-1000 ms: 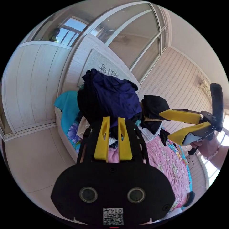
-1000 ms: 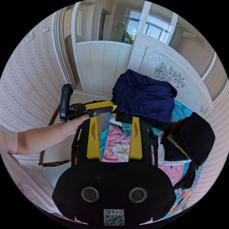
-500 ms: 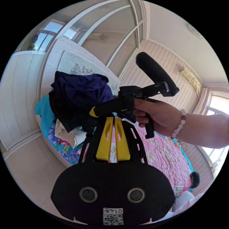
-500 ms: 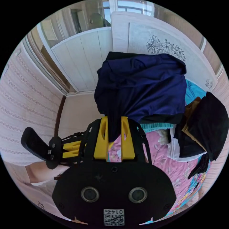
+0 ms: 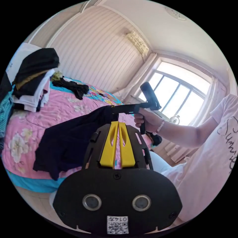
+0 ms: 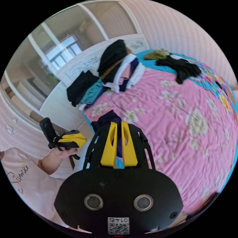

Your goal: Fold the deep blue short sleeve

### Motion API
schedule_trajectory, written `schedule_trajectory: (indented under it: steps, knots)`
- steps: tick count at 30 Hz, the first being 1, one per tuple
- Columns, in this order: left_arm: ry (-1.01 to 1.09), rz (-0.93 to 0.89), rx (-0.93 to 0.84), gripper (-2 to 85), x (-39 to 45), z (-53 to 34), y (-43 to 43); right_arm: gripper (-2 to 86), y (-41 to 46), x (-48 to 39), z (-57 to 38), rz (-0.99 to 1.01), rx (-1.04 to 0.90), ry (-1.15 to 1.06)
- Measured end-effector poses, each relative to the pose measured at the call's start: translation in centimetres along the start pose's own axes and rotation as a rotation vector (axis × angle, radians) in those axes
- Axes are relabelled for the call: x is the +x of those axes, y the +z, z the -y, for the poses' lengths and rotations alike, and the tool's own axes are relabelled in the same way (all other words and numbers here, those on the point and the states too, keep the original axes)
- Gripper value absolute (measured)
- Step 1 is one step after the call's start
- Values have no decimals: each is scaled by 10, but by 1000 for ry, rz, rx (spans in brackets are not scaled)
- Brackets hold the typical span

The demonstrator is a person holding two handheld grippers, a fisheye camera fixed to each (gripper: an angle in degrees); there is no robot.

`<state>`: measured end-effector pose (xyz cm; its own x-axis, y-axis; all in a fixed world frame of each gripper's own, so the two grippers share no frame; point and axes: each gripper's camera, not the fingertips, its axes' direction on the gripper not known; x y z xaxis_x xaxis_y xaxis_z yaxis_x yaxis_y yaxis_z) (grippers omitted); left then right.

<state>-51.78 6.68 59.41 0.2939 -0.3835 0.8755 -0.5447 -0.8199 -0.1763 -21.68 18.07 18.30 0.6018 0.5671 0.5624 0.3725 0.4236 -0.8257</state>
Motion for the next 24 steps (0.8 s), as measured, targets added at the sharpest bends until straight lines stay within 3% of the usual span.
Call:
schedule_trajectory:
  steps: [3,9,12,14,17,21,22,24]
  knots:
    - [-71,-61,-193,-10,14,-22,65,13,-49,92,-85,-192,-83,327]
    - [-244,95,-376,-6,11,-35,121,17,-137,179,-193,-195,-8,661]
    - [-267,174,-368,8,5,-12,143,19,-159,199,-208,-106,35,707]
    - [-240,259,-388,77,3,1,165,20,-172,206,-210,-77,59,703]
    - [-202,349,-585,116,1,13,222,20,-195,215,-208,-57,76,666]
    - [-100,489,-704,58,18,35,263,21,-232,226,-205,14,101,617]
    - [-95,490,-707,49,19,38,265,21,-238,227,-205,29,107,604]
    - [-169,318,-698,30,16,50,264,21,-260,229,-201,74,120,555]
